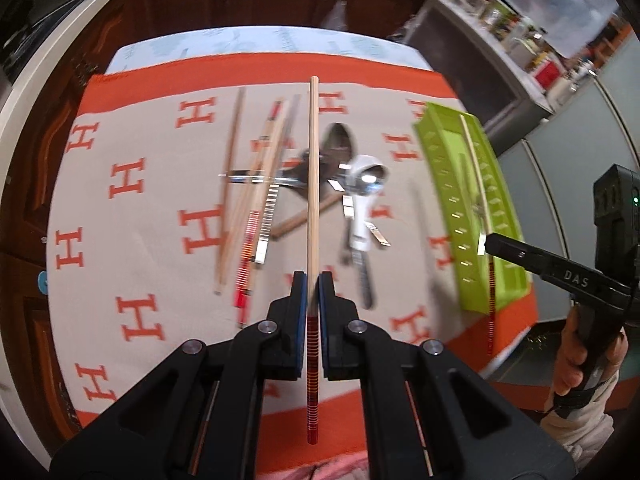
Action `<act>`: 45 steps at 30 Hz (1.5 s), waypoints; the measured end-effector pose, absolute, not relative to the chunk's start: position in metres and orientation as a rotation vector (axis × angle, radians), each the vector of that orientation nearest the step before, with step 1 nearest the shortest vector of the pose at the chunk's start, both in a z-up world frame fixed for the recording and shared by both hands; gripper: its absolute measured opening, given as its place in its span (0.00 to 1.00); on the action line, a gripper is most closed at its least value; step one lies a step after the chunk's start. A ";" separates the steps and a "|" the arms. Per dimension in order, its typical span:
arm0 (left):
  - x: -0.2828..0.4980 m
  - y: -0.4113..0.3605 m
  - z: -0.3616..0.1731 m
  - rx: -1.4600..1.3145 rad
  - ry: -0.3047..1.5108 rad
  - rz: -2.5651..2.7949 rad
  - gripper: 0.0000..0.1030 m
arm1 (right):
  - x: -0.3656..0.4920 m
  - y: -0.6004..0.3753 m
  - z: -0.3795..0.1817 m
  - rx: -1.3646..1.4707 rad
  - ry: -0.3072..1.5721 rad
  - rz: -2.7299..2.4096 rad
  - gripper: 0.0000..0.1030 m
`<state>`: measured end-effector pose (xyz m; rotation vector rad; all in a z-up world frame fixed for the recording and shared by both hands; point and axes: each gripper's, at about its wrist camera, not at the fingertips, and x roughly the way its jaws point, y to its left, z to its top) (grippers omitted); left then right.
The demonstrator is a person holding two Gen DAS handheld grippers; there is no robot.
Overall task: Organize utensils
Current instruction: 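Grasp a bamboo chopstick with the left tool while the right tool holds its chopstick, then carry the bamboo chopstick with the left tool while the right tool carries its chopstick to the tray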
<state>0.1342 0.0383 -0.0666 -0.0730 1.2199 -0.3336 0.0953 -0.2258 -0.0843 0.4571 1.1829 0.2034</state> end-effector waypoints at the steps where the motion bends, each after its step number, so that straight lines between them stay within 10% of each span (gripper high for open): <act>1: 0.129 0.030 -0.062 -0.066 1.214 -0.344 0.03 | 0.090 -0.229 -0.080 0.460 1.173 0.204 0.05; 45: 0.181 -0.197 -0.091 -0.078 1.280 -0.459 0.03 | 0.093 -0.343 -0.097 0.451 1.170 -0.032 0.07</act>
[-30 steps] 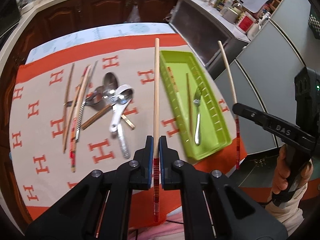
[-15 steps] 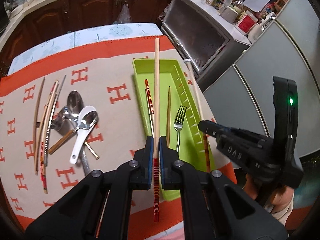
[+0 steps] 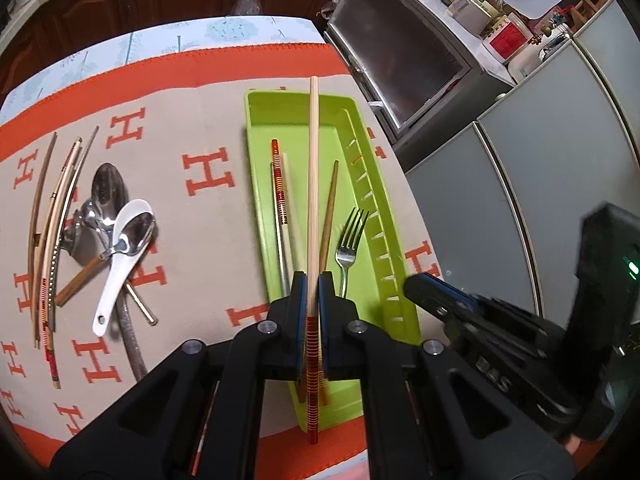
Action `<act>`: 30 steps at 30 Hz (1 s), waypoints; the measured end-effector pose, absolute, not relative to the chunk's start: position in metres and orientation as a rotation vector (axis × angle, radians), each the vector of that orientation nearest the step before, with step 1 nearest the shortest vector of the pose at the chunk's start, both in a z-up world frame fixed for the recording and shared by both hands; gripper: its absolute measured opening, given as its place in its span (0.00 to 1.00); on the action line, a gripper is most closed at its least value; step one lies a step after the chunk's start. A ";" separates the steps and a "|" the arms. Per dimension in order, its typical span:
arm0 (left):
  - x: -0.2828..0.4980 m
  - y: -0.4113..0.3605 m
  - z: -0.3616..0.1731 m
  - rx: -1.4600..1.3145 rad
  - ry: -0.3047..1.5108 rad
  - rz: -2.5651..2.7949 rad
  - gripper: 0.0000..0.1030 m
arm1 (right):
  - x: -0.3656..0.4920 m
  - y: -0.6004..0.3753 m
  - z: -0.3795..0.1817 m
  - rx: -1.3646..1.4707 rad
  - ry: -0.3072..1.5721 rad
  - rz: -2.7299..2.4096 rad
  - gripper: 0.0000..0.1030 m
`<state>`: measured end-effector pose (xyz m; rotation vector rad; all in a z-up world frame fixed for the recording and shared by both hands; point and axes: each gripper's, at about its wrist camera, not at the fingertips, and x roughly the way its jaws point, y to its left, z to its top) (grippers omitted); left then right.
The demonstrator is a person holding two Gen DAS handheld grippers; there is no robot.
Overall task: Organize utensils
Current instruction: 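Carry the bamboo chopstick with the left tool while the right tool carries its chopstick to the tray, then open the left tool over the green tray while the right tool releases its chopstick there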
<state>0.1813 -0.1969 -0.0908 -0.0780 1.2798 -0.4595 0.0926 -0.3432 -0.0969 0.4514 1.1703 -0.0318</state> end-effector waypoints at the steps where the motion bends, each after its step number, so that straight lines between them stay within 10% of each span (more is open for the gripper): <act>1: 0.182 -0.199 -0.092 -0.082 1.285 -0.460 0.03 | 0.088 -0.344 -0.092 0.449 1.155 -0.049 0.07; 30: 0.123 -0.143 -0.098 0.020 1.329 -0.468 0.04 | 0.032 -0.332 -0.068 0.446 1.114 -0.078 0.07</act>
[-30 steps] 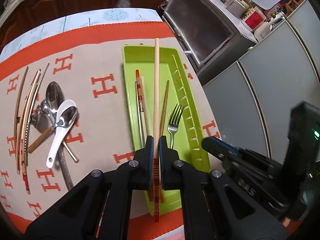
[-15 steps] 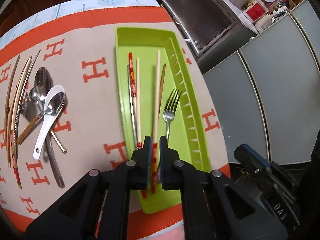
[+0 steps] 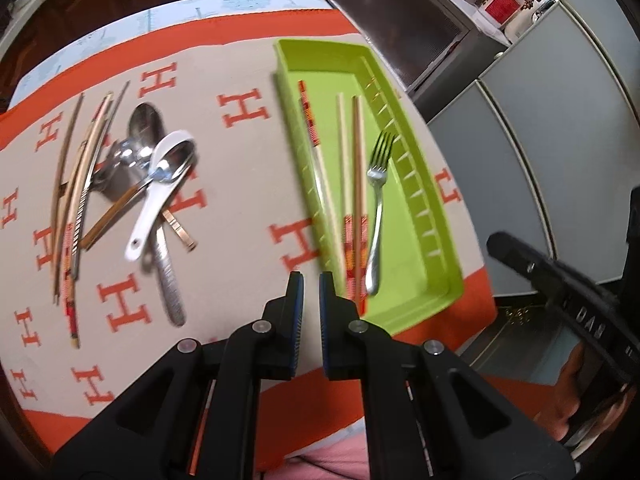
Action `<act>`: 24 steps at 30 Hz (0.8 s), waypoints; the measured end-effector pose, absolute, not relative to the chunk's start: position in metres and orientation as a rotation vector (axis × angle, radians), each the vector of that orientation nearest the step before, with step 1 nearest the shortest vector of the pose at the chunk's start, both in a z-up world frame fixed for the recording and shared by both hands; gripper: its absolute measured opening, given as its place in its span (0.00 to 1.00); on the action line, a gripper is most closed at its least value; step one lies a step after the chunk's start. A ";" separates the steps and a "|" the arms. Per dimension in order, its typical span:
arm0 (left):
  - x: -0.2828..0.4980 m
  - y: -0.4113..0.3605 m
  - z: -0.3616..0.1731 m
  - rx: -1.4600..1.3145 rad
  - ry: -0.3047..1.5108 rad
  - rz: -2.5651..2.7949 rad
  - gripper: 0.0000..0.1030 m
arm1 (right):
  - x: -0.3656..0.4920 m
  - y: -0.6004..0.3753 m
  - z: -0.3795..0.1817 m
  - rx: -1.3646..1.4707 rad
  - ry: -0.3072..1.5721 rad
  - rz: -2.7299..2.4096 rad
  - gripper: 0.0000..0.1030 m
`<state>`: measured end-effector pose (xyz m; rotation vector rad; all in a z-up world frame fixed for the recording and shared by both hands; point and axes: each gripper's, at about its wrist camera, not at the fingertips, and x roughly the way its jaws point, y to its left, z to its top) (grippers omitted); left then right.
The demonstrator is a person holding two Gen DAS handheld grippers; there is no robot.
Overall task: Organize utensils
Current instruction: 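Open the left tool over the green tray while the right tool releases its chopstick there, then grasp a brown wooden chopstick from the pile with the left tool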
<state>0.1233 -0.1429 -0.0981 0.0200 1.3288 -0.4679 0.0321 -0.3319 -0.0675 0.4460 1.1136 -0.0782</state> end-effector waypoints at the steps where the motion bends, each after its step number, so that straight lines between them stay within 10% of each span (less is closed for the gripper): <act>1: 0.120 -0.138 -0.098 0.024 1.331 -0.468 0.04 | 0.032 -0.329 -0.067 0.443 1.117 -0.073 0.07; 24: 0.161 0.077 -0.105 0.025 1.283 -0.233 0.04 | 0.113 -0.189 -0.069 0.326 1.232 0.181 0.07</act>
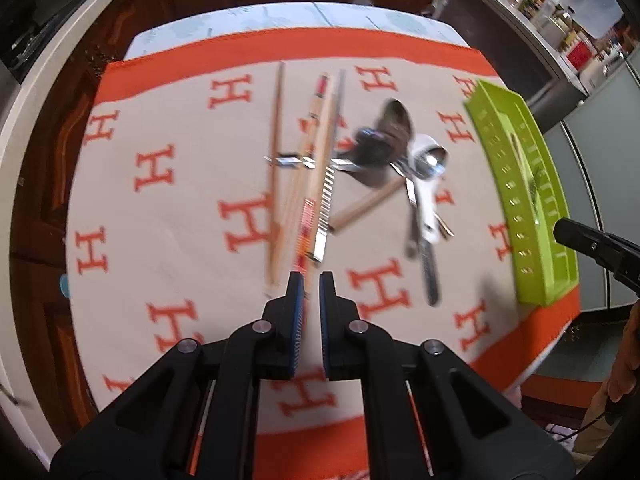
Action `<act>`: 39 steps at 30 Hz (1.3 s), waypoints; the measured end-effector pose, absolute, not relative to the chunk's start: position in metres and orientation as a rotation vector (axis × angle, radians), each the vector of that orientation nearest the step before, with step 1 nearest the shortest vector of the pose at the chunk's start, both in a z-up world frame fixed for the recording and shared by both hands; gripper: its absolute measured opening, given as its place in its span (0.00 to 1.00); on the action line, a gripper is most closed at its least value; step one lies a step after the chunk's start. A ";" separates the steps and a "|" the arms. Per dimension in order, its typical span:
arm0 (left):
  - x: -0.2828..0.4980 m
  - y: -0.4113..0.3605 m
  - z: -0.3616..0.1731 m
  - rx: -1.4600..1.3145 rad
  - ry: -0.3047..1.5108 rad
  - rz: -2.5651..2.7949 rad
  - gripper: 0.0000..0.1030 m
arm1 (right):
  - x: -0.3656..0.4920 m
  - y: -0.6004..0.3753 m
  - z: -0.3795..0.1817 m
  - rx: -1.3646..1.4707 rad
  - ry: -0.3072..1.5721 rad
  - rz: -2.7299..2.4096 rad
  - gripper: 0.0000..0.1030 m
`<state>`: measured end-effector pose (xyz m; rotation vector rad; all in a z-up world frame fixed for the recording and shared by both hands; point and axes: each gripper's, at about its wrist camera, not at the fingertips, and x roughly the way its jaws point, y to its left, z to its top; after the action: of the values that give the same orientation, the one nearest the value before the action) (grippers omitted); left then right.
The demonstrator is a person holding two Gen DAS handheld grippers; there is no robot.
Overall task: Organize utensils
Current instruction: 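Grasp a brown wooden chopstick from the pile with the left tool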
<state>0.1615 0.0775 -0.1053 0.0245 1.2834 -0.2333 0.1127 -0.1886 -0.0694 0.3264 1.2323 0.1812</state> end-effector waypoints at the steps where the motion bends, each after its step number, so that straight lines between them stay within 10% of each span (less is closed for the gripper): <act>1: 0.167 0.083 -0.106 0.018 1.280 -0.228 0.04 | 0.120 -0.181 -0.071 0.334 1.240 0.199 0.07; 39: 0.255 0.101 -0.177 -0.032 1.314 -0.255 0.04 | 0.241 -0.074 -0.138 0.483 1.382 0.342 0.07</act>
<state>0.2553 0.1008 -0.1772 -0.0318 1.3144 -0.2546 0.2406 -0.0744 -0.1380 0.4826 1.3816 0.3424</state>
